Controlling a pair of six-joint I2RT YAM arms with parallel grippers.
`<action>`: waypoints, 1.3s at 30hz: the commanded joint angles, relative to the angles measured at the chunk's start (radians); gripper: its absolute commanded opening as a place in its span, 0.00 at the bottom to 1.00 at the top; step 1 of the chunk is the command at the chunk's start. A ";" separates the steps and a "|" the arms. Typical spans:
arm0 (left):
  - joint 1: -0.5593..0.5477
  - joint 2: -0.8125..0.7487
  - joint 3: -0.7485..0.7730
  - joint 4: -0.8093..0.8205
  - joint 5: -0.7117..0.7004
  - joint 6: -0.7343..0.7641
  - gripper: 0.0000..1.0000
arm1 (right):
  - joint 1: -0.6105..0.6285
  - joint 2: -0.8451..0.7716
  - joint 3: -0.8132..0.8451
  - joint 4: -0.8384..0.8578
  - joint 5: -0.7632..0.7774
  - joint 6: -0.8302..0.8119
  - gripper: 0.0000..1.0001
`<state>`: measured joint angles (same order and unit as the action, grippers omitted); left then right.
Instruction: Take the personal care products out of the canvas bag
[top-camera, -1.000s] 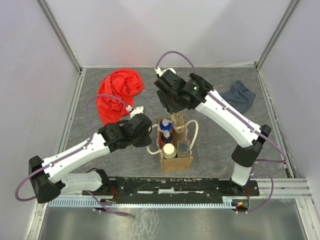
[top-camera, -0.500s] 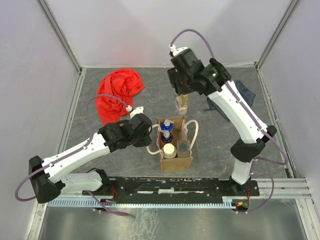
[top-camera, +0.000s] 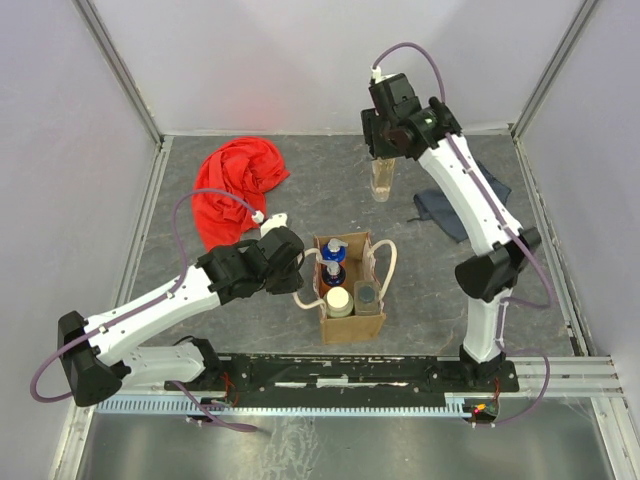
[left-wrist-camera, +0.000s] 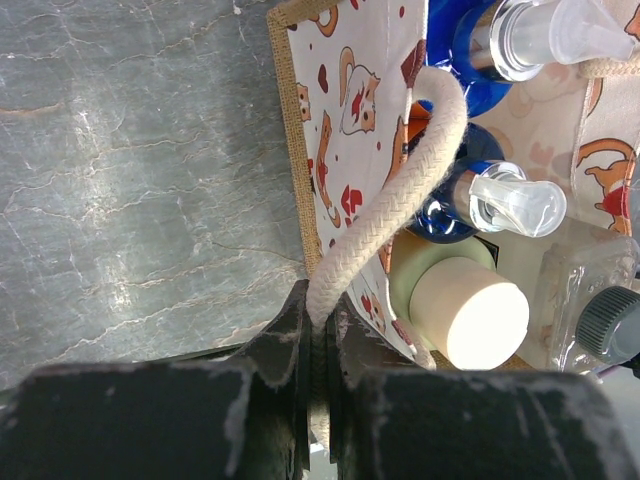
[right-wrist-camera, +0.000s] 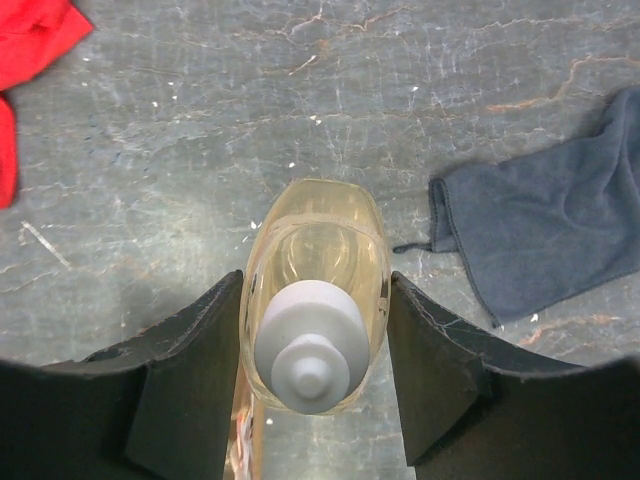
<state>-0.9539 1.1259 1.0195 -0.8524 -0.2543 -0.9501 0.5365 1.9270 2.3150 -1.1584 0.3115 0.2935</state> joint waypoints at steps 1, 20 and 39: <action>0.001 0.006 0.008 0.023 -0.009 -0.035 0.06 | -0.034 0.065 -0.004 0.197 -0.011 -0.023 0.01; 0.001 0.002 0.043 -0.006 -0.014 -0.027 0.06 | -0.063 0.277 0.014 0.216 -0.070 0.025 0.28; 0.000 0.008 0.029 0.011 -0.017 -0.023 0.06 | 0.088 -0.122 -0.298 0.226 -0.044 0.001 0.83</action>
<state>-0.9539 1.1423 1.0222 -0.8600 -0.2539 -0.9535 0.5041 2.0415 2.1262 -0.9588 0.2638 0.2829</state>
